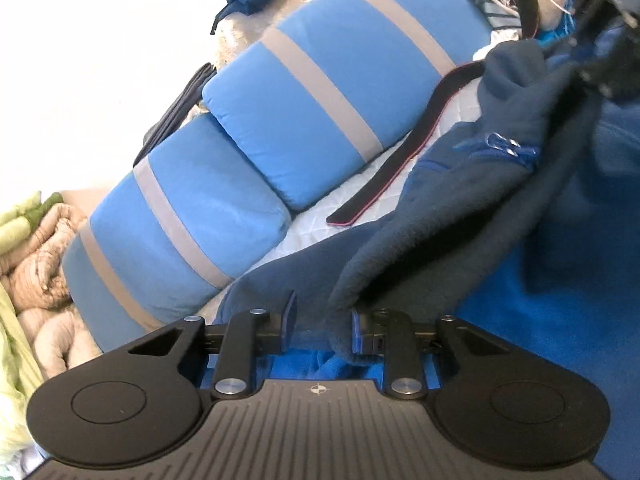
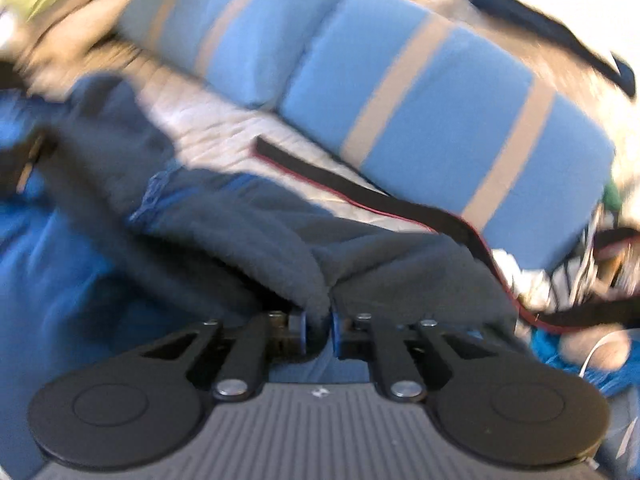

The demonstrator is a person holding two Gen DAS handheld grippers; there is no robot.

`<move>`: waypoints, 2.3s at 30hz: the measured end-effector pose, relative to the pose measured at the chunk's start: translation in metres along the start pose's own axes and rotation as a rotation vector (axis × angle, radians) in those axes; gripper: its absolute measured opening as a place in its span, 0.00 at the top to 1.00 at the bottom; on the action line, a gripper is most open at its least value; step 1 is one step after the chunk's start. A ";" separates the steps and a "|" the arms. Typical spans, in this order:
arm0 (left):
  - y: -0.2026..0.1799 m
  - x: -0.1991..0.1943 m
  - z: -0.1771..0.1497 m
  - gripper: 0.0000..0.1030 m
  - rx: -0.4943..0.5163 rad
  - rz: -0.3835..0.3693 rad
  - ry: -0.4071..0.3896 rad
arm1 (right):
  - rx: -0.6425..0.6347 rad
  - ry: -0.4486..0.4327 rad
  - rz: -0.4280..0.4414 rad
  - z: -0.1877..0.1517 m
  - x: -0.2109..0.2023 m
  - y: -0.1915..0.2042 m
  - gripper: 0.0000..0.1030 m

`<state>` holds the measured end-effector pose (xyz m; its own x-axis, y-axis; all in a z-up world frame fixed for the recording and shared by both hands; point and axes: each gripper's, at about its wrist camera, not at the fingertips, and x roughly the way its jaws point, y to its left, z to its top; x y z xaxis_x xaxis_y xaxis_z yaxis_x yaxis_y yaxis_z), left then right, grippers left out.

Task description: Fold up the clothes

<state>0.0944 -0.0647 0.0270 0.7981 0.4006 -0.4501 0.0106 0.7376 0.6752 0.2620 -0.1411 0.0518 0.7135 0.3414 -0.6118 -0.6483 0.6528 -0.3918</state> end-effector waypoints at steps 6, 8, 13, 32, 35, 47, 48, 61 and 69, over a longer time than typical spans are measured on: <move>-0.013 0.006 -0.017 0.75 0.090 -0.044 0.059 | -0.265 -0.012 -0.052 -0.012 -0.017 0.051 0.88; -0.017 0.009 -0.018 0.75 0.117 -0.047 0.069 | -0.266 0.023 -0.032 -0.013 -0.014 0.054 0.90; -0.042 0.004 -0.029 0.75 0.302 -0.010 0.035 | -0.262 0.069 -0.018 -0.013 -0.013 0.061 0.91; -0.076 -0.044 -0.060 0.34 0.687 0.048 -0.137 | -0.639 -0.016 -0.075 -0.043 -0.030 0.078 0.43; -0.072 -0.057 -0.070 0.31 0.730 0.006 -0.111 | -0.623 -0.016 -0.067 -0.043 -0.043 0.067 0.35; -0.074 -0.010 -0.061 0.31 0.717 -0.040 -0.130 | -0.491 -0.045 -0.061 -0.040 -0.062 0.049 0.27; -0.075 -0.007 -0.059 0.31 0.722 -0.043 -0.137 | -0.498 -0.048 -0.059 -0.040 -0.063 0.051 0.25; -0.065 -0.002 -0.046 0.82 0.691 -0.082 -0.177 | -0.537 -0.064 -0.048 -0.042 -0.067 0.065 0.22; -0.042 -0.039 -0.044 0.85 0.610 0.021 -0.364 | -0.484 -0.109 -0.029 -0.034 -0.070 0.069 0.21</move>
<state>0.0362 -0.0876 -0.0094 0.9513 0.1260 -0.2814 0.2435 0.2528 0.9364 0.1587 -0.1430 0.0439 0.7397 0.4132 -0.5312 -0.6587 0.2832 -0.6970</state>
